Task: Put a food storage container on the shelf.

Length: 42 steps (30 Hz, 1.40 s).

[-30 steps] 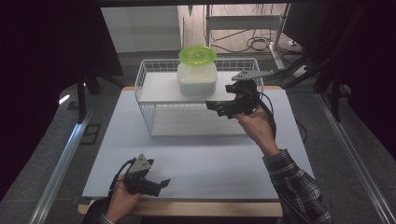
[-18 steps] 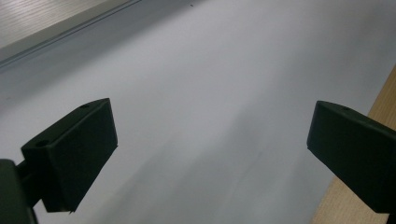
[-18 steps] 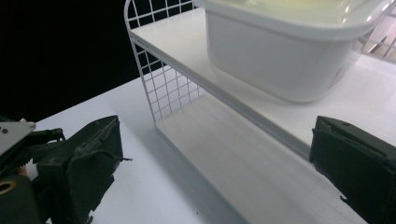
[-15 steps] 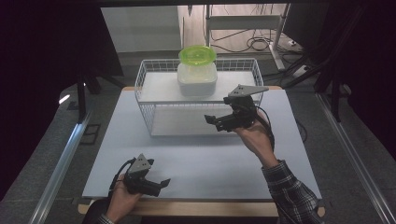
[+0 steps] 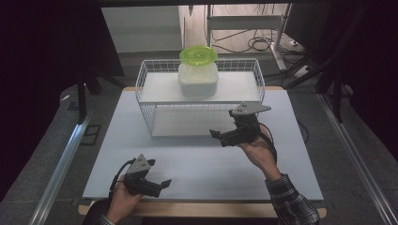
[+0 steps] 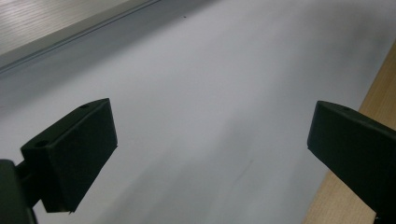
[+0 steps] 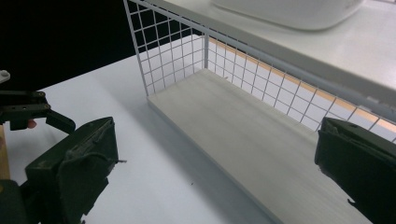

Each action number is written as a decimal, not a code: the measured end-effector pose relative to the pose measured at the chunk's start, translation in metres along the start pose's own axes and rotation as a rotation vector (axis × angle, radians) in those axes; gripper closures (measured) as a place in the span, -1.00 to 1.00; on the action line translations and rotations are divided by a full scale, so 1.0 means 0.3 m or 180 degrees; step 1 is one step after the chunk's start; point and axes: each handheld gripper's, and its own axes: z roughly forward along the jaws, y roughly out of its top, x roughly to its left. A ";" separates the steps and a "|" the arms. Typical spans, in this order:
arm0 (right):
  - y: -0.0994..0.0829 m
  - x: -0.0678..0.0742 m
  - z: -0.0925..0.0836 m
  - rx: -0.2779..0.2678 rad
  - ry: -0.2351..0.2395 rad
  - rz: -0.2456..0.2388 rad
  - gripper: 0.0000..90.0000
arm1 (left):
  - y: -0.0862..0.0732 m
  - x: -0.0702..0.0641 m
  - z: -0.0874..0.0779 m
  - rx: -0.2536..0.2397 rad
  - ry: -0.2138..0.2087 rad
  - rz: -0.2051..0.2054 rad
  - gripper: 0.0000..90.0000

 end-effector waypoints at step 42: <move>-0.345 0.040 -0.100 0.0238 -0.0236 0.0162 -0.98 | 0.005 -0.007 -0.005 -0.0119 -0.0221 0.0002 -0.95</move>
